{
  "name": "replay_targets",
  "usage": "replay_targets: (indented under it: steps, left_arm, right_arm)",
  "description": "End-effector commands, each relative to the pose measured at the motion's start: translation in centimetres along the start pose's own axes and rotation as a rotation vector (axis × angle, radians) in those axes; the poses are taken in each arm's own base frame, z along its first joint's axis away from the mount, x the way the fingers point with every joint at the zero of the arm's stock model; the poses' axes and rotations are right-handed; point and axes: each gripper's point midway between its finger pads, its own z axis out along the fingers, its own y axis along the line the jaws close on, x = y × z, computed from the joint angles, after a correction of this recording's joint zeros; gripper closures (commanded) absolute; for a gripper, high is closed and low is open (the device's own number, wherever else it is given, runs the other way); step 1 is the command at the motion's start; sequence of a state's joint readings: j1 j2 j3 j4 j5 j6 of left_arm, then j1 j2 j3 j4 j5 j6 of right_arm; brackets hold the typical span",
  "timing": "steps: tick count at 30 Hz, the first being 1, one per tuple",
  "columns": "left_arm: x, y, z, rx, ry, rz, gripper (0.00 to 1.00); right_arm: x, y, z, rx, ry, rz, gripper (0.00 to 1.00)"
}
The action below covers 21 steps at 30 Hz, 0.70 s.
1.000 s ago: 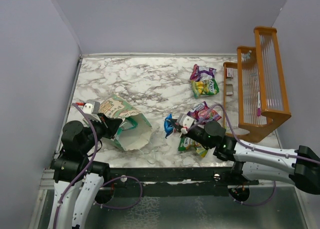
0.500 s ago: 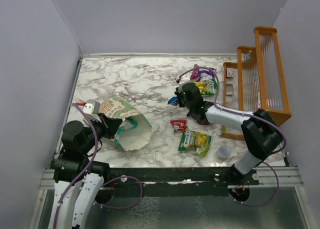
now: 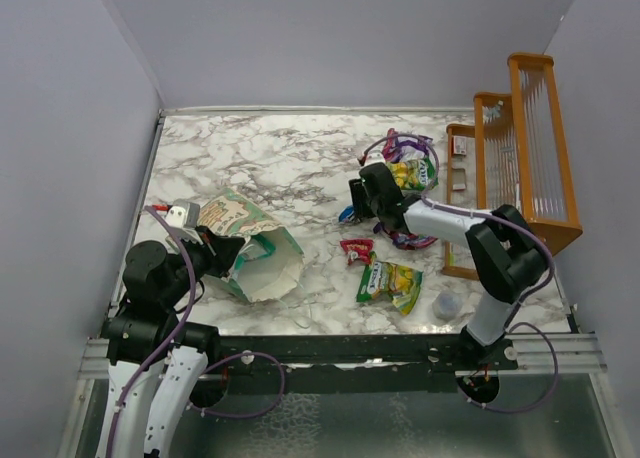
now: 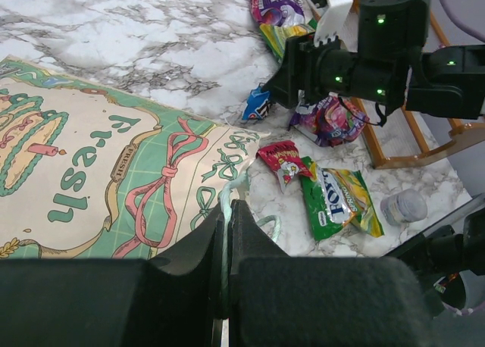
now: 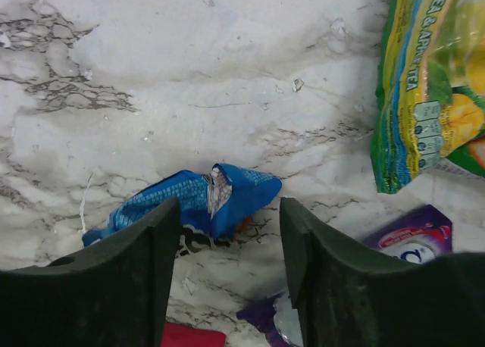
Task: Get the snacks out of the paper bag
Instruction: Place the snack at the center of the board, then take out the snack from the paper bag.
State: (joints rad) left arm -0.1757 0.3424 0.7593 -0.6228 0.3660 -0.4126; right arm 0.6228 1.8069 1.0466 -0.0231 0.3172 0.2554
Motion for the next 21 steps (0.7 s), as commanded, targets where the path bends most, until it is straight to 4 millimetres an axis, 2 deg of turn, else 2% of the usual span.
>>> replay_targets:
  steps: [1,3,10,15,17,21]
  left_arm:
    - [-0.2,0.3,0.0,-0.019,0.000,0.001,1.00]
    - [-0.2,0.3,0.0,-0.020,-0.002,0.001,1.00]
    - [-0.2,0.3,0.0,-0.016,-0.002,0.002,1.00]
    - [-0.3,0.2,0.0,-0.011,-0.006,0.004,1.00]
    - [-0.3,0.2,0.0,-0.016,-0.007,0.004,1.00]
    - [-0.3,0.3,0.0,-0.020,-0.007,-0.001,1.00]
  right_arm:
    - [-3.3,1.1,-3.7,-0.100,-0.093,0.024,0.36]
    - [-3.7,1.0,-5.2,-0.121,-0.110,0.026,0.27]
    - [-3.4,2.3,-10.3,-0.300,-0.130,0.008,0.13]
    - [-1.4,5.2,-14.3,-0.557,-0.171,0.006,0.08]
    - [-0.8,7.1,-16.5,-0.722,-0.225,-0.039,0.08]
    - [-1.0,9.9,-20.5,-0.977,-0.263,-0.145,0.09]
